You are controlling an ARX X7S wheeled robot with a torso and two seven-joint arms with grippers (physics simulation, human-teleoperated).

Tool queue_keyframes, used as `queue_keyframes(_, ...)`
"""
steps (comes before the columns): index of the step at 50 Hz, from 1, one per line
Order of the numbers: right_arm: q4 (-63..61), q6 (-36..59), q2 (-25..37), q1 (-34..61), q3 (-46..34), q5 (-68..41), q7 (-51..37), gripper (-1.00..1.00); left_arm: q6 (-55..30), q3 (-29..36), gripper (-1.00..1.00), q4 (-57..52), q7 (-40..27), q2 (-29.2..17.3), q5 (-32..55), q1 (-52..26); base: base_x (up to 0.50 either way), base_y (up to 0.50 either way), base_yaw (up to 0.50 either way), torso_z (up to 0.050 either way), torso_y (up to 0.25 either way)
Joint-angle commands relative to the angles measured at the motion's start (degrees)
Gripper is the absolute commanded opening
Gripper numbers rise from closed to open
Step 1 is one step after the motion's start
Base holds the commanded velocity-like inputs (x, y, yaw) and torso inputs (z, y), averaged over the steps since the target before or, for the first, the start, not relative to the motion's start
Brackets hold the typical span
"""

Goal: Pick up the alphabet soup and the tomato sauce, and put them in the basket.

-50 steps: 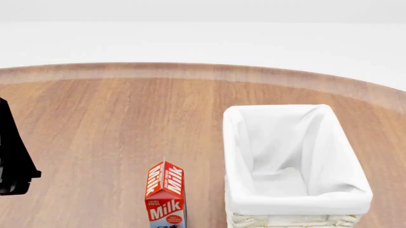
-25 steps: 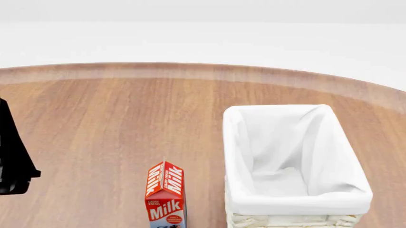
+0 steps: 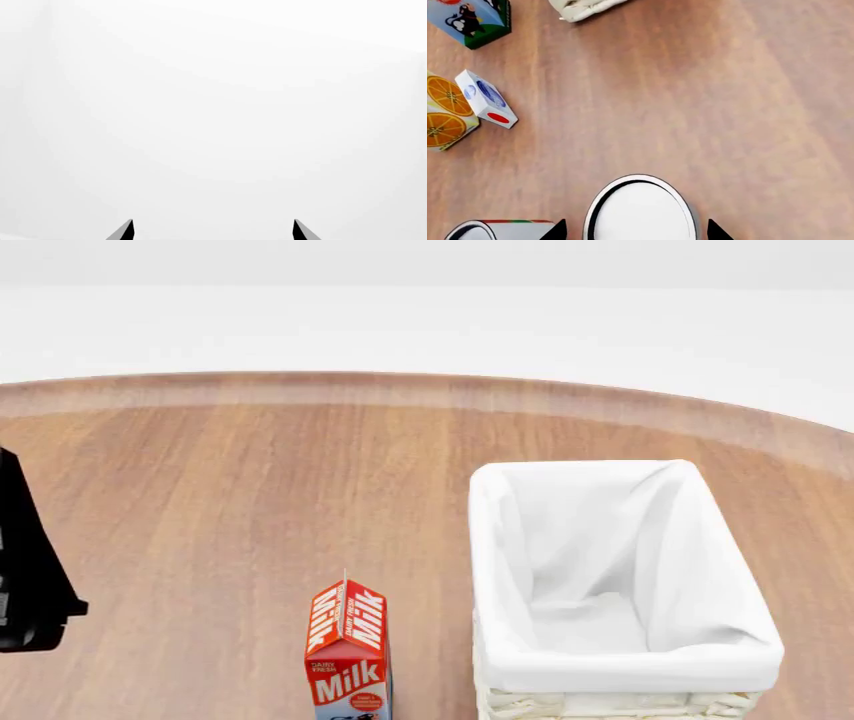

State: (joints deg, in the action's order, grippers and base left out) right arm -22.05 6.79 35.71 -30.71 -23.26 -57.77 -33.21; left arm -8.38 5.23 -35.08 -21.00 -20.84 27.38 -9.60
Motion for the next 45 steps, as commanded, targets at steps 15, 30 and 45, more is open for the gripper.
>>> queue_keyframes(15,2.48,-0.53,-0.97,1.21,-0.77,0.52,1.27,1.00,0.22,0.35,1.00,-0.26,-0.30,-0.46,0.24,0.33,0.00,0.00,0.00,0.000,0.000)
queue_keyframes(30,4.97,-1.09,-1.76,1.84,-1.11,0.80,2.43,1.00,0.55,0.65,1.00,0.07,-0.39,-0.59,0.09,0.43,0.00,0.00,0.00,0.000,0.000)
queue_keyframes(45,5.97,-1.07,-2.24,2.83,-1.59,0.98,2.97,1.00,0.73,1.14,1.00,0.18,-0.51,-0.67,-0.03,0.40,0.00,0.00,0.00,0.000,0.000)
